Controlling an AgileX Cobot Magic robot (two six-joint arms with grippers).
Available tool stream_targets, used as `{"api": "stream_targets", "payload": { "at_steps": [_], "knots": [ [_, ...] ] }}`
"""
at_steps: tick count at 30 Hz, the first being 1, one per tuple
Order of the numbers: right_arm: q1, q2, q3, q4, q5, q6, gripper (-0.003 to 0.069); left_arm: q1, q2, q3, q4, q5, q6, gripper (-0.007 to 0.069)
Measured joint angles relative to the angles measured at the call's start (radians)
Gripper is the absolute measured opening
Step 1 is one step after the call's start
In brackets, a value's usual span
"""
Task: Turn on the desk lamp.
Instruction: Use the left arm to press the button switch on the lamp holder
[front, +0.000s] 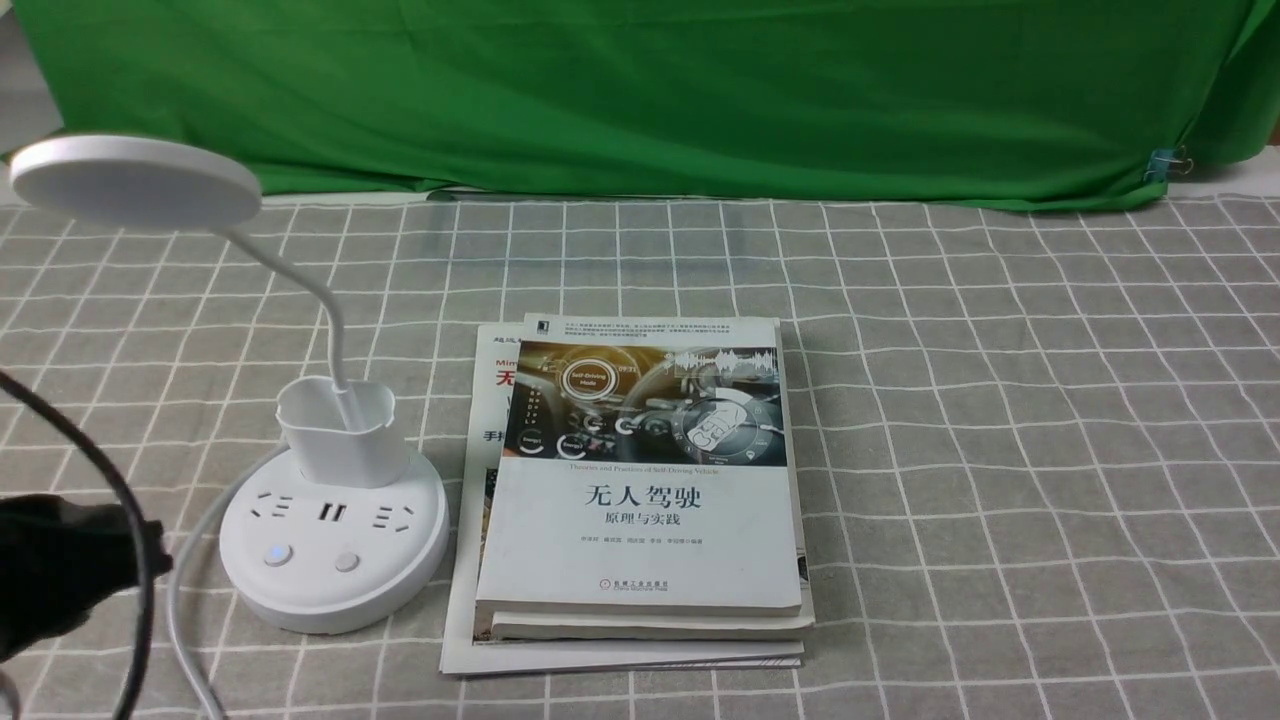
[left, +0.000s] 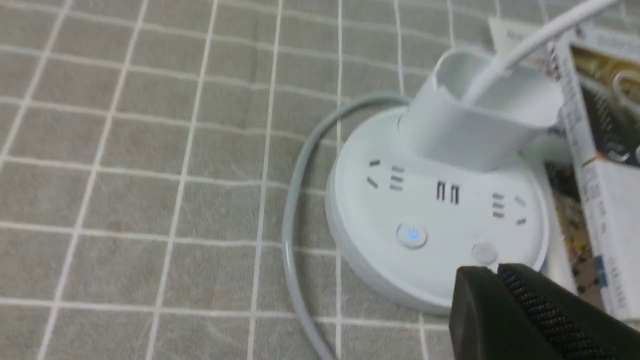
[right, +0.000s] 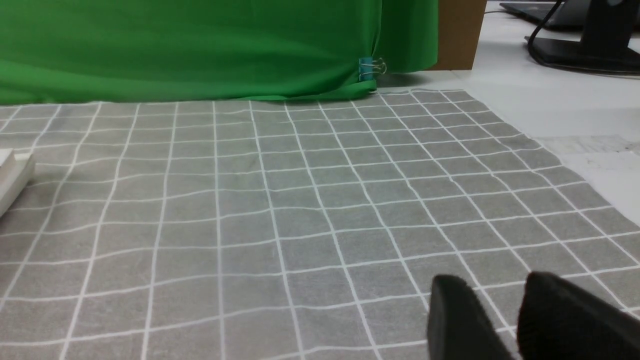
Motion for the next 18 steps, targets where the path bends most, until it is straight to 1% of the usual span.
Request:
{"api": "stream_targets", "payload": {
  "at_steps": [2,4,5,6,9,10,12,14,15,16,18],
  "knots": [
    [0.000,0.000,0.000,0.000,0.000,0.000,0.0245,0.000,0.091,-0.037,-0.032,0.044,0.078,0.0020],
    [0.000,0.000,0.000,0.000,0.000,0.000,0.0245,-0.004,0.172,-0.082,-0.060,0.093,0.126,0.0020],
    [0.000,0.000,0.000,0.000,0.000,0.000,0.0245,-0.005,0.179,-0.093,-0.062,0.096,0.131,0.0020],
    [0.000,0.000,0.000,0.000,0.000,0.000,0.0245,-0.032,0.236,-0.132,-0.072,0.107,0.156,0.0020],
    [0.000,0.000,0.000,0.000,0.000,0.000,0.0245,-0.091,0.299,-0.163,-0.065,0.103,0.150,0.0020],
    [0.000,0.000,0.000,0.000,0.000,0.000,0.0245,-0.143,0.342,-0.179,-0.032,0.096,0.106,0.0020],
    [0.000,0.000,0.000,0.000,0.000,0.000,0.0245,-0.193,0.385,-0.196,0.034,0.089,0.036,0.0020],
    [0.000,0.000,0.000,0.000,0.000,0.000,0.0245,-0.246,0.444,-0.214,0.155,0.083,-0.080,0.0020],
    [0.000,0.000,0.000,0.000,0.000,0.000,0.0245,-0.250,0.449,-0.218,0.166,0.083,-0.087,0.0020],
    [0.000,0.000,0.000,0.000,0.000,0.000,0.0245,-0.271,0.477,-0.226,0.227,0.075,-0.138,0.0020],
    [0.000,0.000,0.000,0.000,0.000,0.000,0.0245,-0.288,0.525,-0.234,0.274,0.044,-0.178,0.0020]
  ]
}}
